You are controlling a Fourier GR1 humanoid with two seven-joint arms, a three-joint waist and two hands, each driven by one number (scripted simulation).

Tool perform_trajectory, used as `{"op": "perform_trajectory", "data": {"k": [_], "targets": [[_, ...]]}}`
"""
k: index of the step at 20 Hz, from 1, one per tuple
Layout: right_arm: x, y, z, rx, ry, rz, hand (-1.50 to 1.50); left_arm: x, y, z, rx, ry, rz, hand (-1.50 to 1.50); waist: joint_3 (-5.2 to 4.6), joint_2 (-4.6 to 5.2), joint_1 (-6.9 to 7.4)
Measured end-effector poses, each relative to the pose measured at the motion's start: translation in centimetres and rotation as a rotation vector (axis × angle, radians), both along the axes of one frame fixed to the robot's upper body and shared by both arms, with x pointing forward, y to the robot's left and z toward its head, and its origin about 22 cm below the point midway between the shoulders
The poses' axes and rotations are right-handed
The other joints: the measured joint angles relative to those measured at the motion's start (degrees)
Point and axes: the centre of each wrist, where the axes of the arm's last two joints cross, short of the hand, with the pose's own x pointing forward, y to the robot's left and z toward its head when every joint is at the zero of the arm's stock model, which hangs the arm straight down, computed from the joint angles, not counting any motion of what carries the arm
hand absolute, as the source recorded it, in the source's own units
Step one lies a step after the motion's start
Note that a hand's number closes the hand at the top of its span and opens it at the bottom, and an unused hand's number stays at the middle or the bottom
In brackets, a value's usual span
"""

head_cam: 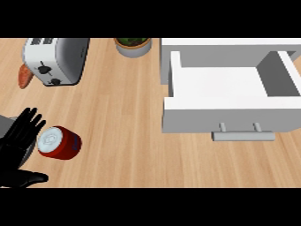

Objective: Pick up the can, place it into the drawer and close the drawer

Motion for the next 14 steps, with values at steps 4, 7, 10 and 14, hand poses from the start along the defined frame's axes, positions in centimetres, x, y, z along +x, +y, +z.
{"op": "perform_trajectory", "data": {"k": [4,7,10,14], "targets": [[-0.1,-0.2,0.0,-0.005,0.001,0.0,-1.5,0.0,0.9,-1.5,0.01,0.008,0.028,-1.5,0.0,0.01,0.03],[-0.2,-0.1,0.1,-0.002,0.003,0.007,-1.5,0.6,1.8,-2.6,0.017,0.018,0.046,-1.5,0.0,0.01,-0.03],[-0.6,-0.4,0.5,-0.008,0.0,0.001,-1.5,0.7,2.6,-4.3,0.019,0.024,0.051,-1.5,-0.01,0.03,-0.12],[-0.3,-0.3,1.3,-0.008,-0.002,0.002,-1.5,1.0,3.3,-6.0,0.018,0.038,0.044,-1.5,0.0,0.05,-0.13]]}}
